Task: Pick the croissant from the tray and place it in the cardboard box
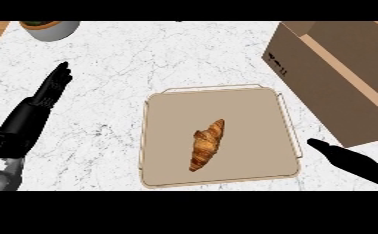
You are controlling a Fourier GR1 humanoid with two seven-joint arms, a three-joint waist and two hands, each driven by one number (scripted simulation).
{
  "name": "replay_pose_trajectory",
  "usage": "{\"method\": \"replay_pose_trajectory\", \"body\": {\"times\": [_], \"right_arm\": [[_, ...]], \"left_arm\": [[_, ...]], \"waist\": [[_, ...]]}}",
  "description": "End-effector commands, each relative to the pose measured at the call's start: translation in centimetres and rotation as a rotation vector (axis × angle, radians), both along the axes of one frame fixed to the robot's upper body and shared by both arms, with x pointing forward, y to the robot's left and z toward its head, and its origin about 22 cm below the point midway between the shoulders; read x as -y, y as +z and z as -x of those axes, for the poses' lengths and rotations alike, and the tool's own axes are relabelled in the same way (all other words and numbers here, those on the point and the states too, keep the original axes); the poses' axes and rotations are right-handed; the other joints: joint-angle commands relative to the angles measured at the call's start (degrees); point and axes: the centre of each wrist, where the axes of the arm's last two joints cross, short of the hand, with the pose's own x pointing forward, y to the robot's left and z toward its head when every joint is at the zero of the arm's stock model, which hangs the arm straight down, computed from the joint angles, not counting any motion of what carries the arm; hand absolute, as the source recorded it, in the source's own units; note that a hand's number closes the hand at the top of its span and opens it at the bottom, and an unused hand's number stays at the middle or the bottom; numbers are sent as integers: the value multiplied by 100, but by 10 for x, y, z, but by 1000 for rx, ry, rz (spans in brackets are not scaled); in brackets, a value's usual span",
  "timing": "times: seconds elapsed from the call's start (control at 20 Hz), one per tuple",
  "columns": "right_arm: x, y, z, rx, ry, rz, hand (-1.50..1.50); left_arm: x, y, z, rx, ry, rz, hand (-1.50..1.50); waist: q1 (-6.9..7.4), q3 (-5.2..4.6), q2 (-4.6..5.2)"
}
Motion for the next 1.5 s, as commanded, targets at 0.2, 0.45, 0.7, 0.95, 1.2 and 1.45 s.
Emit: {"method": "replay_pose_trajectory", "body": {"times": [0.2,0.45,0.7,0.95,1.2,1.45], "right_arm": [[-42,19,62,-158,-54,322,-150],[-65,20,65,-458,-33,462,-150],[-103,31,57,-628,24,525,-150],[-146,29,37,-761,-7,586,-150],[-180,25,26,-864,11,575,-150],[-210,15,12,-923,-4,562,-150]], "left_arm": [[35,-2,-7,32,-91,-21,0],[48,6,-14,27,-141,-15,0],[46,7,-24,27,-145,-23,0],[63,11,-26,33,-173,-22,0],[57,8,-33,28,-157,-25,0],[61,12,-36,33,-153,-25,0]], "waist": [[348,15,86],[589,-1,141],[771,0,170],[869,2,159],[755,6,152],[752,25,133]]}}
